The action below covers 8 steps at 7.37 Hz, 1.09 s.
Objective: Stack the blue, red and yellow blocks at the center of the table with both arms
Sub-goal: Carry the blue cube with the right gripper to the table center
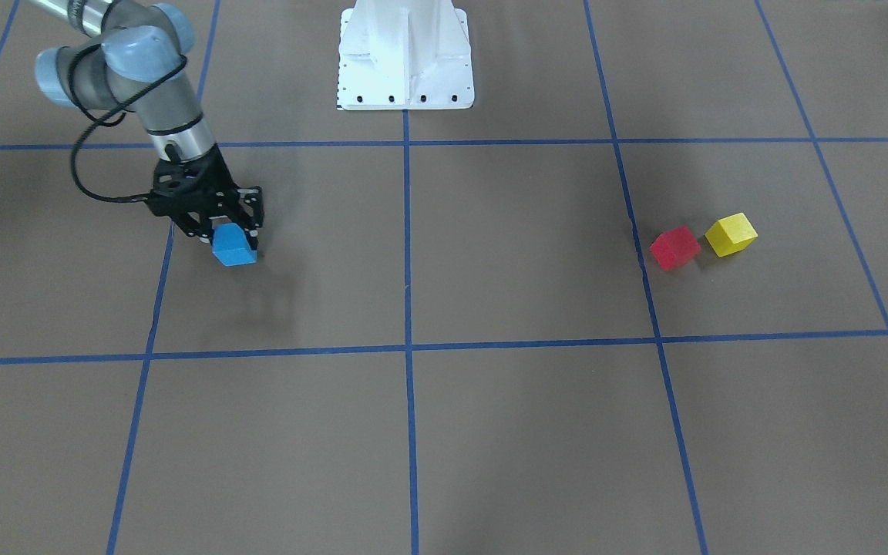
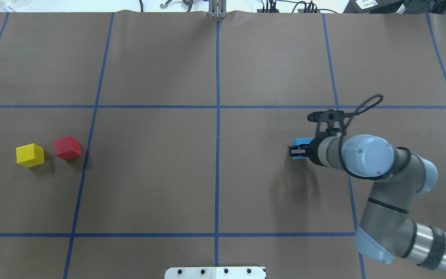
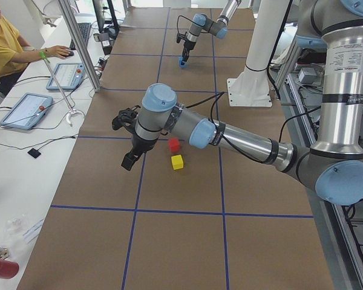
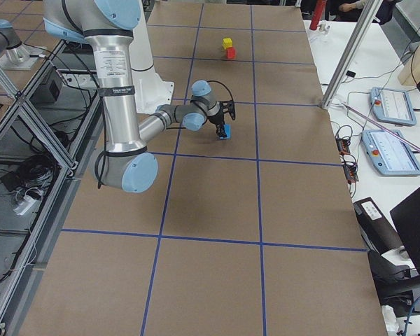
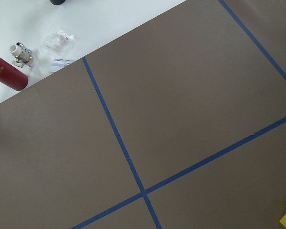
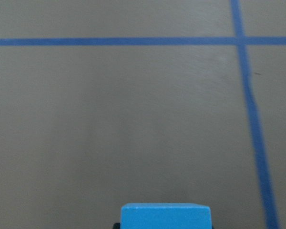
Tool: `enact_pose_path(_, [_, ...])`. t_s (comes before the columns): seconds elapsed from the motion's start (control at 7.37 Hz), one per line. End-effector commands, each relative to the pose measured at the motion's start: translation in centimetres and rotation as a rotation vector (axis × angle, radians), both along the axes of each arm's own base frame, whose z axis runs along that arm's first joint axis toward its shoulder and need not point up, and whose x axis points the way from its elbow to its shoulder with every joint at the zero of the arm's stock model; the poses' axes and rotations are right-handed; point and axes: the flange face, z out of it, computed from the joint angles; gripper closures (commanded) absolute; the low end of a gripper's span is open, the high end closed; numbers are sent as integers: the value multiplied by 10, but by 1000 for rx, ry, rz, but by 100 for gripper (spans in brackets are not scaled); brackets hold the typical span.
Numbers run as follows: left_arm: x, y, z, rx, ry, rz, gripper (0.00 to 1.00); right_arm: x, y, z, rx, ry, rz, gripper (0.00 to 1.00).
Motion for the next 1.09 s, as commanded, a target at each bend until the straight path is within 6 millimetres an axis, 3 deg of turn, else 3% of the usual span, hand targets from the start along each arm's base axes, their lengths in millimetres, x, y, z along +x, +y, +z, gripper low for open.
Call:
enact_pose_path(0.0, [0, -1, 2, -6, 1, -1, 0, -85, -42, -101, 10, -5, 2, 100])
enact_pose_path(0.27, [0, -2, 6, -15, 1, -1, 0, -136, -62, -148, -33, 8, 14, 100])
enact_pose_path(0.41, [0, -1, 9, -19, 1, -1, 0, -146, -58, -162, -75, 5, 33, 100])
enact_pose_path(0.54, [0, 0, 11, -23, 0, 0, 0, -151, -52, -161, -85, 24, 24, 100])
enact_pose_path(0.81, [0, 1, 12, -26, 1, 0, 0, -166, -37, -154, -114, 30, 43, 72])
enact_pose_path(0.95, [0, 1, 13, -28, 1, 0, 0, -173, -37, -157, -121, 32, 49, 66])
